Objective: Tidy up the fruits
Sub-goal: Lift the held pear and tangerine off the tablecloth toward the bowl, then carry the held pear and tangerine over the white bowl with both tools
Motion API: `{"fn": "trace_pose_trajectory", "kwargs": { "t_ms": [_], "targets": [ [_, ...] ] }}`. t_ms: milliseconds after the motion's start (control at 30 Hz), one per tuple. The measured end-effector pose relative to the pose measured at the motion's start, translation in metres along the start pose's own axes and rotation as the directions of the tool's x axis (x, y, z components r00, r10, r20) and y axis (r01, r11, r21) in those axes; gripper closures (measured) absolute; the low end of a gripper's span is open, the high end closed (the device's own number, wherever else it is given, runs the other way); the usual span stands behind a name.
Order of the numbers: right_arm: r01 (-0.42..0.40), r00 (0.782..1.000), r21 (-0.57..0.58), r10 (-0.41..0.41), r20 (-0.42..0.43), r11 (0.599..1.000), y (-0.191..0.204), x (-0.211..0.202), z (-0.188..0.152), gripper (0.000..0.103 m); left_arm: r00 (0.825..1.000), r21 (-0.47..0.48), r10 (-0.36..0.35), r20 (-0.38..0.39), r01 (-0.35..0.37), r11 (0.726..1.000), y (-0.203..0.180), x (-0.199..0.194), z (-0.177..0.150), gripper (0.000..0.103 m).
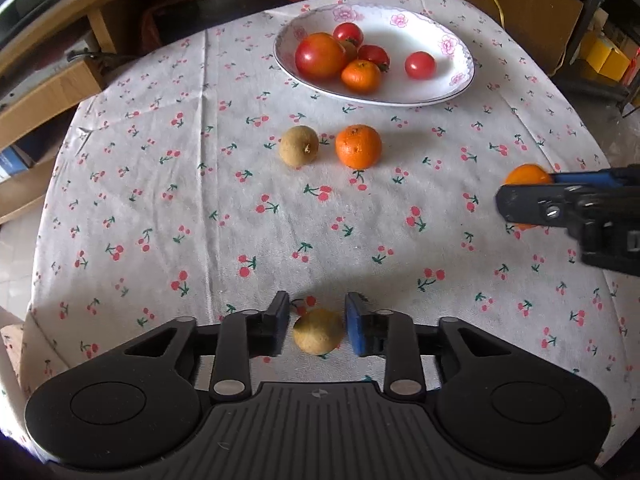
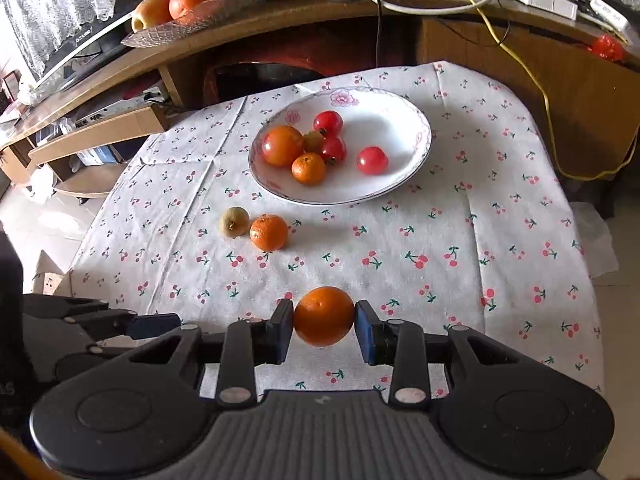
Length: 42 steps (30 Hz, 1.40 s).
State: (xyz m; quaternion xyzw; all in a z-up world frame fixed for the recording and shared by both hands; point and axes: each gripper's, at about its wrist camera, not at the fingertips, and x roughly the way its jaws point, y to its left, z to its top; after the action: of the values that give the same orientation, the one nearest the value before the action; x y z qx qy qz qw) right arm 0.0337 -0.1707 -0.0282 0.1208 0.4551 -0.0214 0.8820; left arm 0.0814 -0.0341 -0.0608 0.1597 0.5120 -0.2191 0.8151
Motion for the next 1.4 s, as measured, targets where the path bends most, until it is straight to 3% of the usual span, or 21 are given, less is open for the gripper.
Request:
{"fn": "trace_pose_trajectory", "kwargs": {
  "t_ms": [167, 400, 667, 767, 833, 1000, 1233, 1400],
  "targets": [
    [-0.008, 1.0, -0.013, 0.008, 0.0, 1.0, 0.003, -0.001, -0.003, 0.068, 1.0, 0.032, 0.015, 0.008, -0.016, 0.999, -0.005, -0.004, -0.006, 0.047],
    [-0.015, 1.0, -0.015, 0.015, 0.005, 1.0, 0.004, -0.004, -0.002, 0.068, 1.0, -0.002, 0.019, -0.008, -0.019, 1.0, 0.0, -0.005, -0.015, 0.052],
    [-0.022, 1.0, -0.022, 0.022, 0.008, 1.0, 0.007, -0.005, -0.004, 0.068, 1.0, -0.032, 0.015, -0.017, -0.016, 0.999, 0.007, -0.006, -0.02, 0.05],
    [-0.022, 1.0, -0.031, 0.022, 0.003, 0.999, 0.007, -0.004, -0.005, 0.068, 1.0, -0.025, -0.001, -0.019, 0.001, 1.0, 0.005, -0.005, -0.021, 0.054],
    [-0.019, 1.0, -0.03, 0.019, 0.003, 0.999, 0.007, -0.004, -0.005, 0.068, 1.0, -0.006, -0.002, -0.014, 0.002, 1.0, 0.0, -0.007, -0.021, 0.064],
    [-0.011, 1.0, -0.033, 0.011, 0.019, 0.999, 0.006, -0.006, -0.003, 0.068, 1.0, 0.01, -0.006, 0.0, 0.006, 1.0, -0.004, -0.009, -0.018, 0.068],
    [0.012, 0.999, -0.005, -0.011, 0.031, 1.0, -0.006, -0.005, 0.003, 0.068, 0.998, 0.005, -0.05, 0.048, 0.049, 0.999, -0.006, -0.02, -0.005, 0.069],
    [0.018, 1.0, 0.005, -0.018, 0.024, 1.0, -0.009, -0.001, 0.005, 0.068, 0.999, 0.048, -0.014, 0.043, 0.012, 0.999, -0.011, -0.016, -0.007, 0.063]
  ]
}}
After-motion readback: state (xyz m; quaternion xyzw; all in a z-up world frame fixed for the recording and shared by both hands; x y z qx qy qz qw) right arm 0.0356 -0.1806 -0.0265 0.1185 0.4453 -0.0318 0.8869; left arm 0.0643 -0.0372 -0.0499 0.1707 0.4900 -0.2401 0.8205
